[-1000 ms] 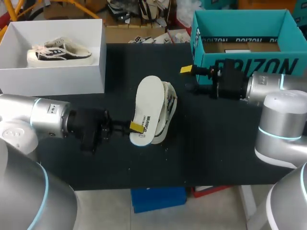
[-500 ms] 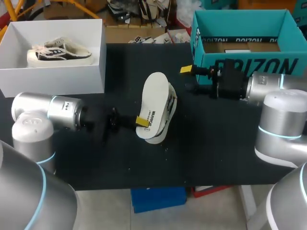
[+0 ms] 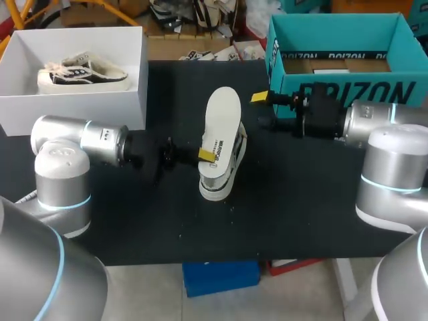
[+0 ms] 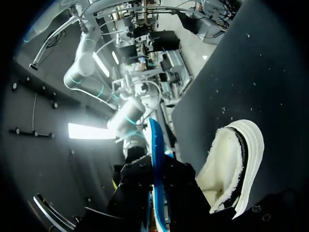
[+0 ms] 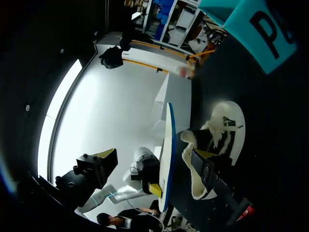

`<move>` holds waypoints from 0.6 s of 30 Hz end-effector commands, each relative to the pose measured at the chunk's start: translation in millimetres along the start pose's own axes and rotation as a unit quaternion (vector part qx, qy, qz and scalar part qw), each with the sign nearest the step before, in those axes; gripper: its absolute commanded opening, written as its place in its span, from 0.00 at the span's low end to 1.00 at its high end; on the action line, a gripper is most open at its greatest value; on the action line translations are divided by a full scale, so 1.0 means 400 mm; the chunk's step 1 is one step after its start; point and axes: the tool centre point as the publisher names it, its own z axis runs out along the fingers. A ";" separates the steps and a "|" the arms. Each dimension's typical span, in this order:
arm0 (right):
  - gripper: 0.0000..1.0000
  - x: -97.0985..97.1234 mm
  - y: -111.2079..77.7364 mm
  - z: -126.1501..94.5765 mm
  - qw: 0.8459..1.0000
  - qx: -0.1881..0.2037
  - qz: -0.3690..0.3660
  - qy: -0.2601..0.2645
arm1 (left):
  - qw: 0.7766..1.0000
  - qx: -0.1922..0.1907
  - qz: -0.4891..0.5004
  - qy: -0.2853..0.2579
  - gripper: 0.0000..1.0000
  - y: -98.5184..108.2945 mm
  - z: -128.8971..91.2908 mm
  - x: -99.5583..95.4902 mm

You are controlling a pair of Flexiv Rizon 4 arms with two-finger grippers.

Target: Take the shoe out of the shoebox, open the shoe tongue, remove and reinsert the insole, then place the shoe into the shoebox

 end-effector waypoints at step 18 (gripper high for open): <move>1.00 -0.027 -0.010 0.063 0.996 0.083 0.011 -0.016 | 1.000 -0.011 0.006 0.011 0.00 0.008 0.002 -0.005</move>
